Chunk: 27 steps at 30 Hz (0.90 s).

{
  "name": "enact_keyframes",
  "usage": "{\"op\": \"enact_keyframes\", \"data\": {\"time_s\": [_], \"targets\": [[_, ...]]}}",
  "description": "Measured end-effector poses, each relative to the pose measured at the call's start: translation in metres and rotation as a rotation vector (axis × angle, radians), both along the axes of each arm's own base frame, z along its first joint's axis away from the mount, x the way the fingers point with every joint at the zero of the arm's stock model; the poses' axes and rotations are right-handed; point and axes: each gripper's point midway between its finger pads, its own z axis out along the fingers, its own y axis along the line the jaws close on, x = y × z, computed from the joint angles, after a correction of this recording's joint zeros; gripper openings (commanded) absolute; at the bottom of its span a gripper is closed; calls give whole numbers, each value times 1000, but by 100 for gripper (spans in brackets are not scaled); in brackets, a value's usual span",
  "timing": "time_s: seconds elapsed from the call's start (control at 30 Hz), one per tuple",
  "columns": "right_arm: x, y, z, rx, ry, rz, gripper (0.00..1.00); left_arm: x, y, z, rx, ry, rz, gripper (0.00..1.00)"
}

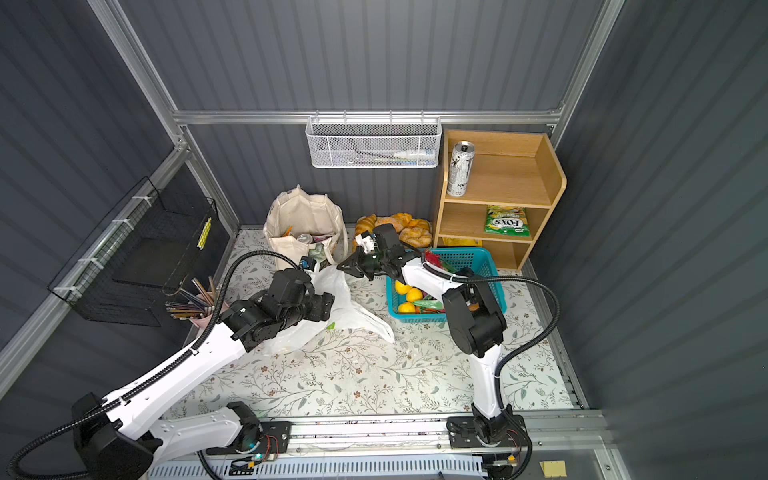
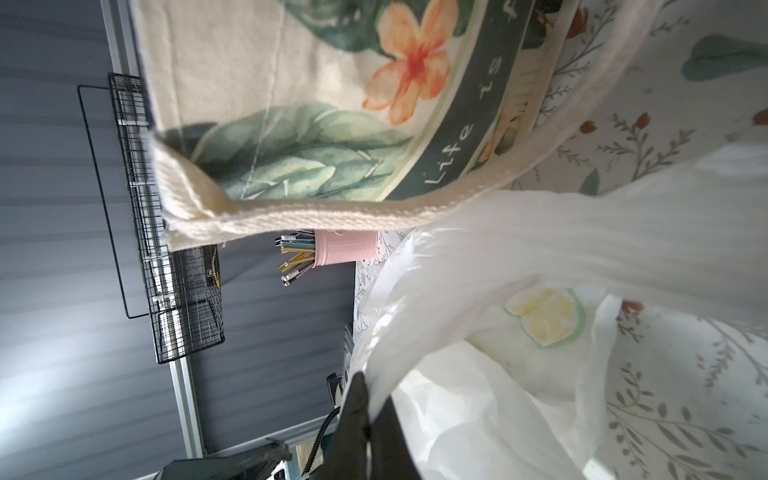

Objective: Place the mixed food into the grocery bags and tie them

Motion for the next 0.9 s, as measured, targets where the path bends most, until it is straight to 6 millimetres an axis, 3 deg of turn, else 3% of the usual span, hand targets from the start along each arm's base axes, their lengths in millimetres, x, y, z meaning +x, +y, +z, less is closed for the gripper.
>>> {"op": "enact_keyframes", "data": {"time_s": [0.17, 0.37, 0.7, 0.8, 0.9], "targets": [[-15, -1, 19, 8, -31, -2, 0, -1, -21, -1, 29, -16, -25, 81], [-34, 9, 46, 35, -88, 15, 0, 6, -29, 0, 21, -51, 15, 81], [-43, 15, 30, 15, -61, 4, 0, 27, -22, -12, 71, -97, 158, 79], [-43, 13, 27, 9, -51, -11, 0, 31, -18, -22, 107, -96, 195, 74], [-44, 12, 30, 12, -50, -20, 0, 34, -14, -27, 128, -100, 220, 59]]}}
